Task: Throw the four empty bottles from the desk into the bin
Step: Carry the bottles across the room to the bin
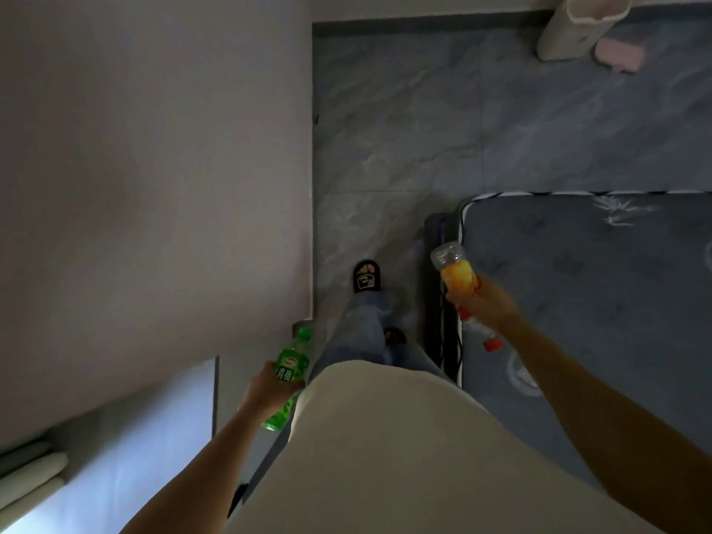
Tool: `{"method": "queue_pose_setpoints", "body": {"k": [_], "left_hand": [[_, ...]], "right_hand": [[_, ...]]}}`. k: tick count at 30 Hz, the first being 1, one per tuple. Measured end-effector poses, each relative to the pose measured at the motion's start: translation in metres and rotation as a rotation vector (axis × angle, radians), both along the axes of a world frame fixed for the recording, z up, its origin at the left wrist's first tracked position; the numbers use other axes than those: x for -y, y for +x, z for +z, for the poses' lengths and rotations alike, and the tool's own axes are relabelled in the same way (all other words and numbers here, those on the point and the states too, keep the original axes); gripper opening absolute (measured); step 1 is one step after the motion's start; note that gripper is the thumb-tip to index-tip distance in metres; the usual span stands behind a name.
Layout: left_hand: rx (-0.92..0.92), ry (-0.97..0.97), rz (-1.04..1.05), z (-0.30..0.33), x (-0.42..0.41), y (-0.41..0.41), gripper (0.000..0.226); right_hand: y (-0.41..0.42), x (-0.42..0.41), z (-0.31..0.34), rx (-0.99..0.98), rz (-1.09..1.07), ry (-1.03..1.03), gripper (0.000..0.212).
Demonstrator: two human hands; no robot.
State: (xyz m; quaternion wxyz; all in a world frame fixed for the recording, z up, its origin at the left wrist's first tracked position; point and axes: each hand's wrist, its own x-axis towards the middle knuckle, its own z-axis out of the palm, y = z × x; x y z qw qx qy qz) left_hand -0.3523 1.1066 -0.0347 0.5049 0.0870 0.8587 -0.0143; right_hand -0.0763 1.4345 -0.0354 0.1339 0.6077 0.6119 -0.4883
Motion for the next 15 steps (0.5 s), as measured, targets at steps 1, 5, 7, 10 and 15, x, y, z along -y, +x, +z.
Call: {"method": "queue_pose_setpoints", "body": {"k": [1,5,7,10,15], "left_hand": [[0.002,-0.001,0.013,-0.001,-0.014,-0.008,0.071],[0.007,0.003,0.068,0.000,-0.082,-0.047,0.073],[0.003,0.021,0.041,0.003,-0.126,-0.066,0.073],[0.024,0.079,-0.043,0.008,-0.201,-0.092,0.071],[0.076,0.217,-0.223,0.015,-0.337,-0.120,0.073]], "right_hand": [[-0.009,-0.014,0.000,-0.007,0.002,0.010,0.023],[-0.035,-0.058,0.003,0.042,-0.002,0.019,0.023],[-0.042,-0.076,0.005,0.085,-0.021,0.006,0.023],[-0.041,-0.095,0.003,0.119,-0.070,-0.055,0.023],[-0.024,-0.117,-0.001,0.196,-0.217,-0.132,0.028]]}}
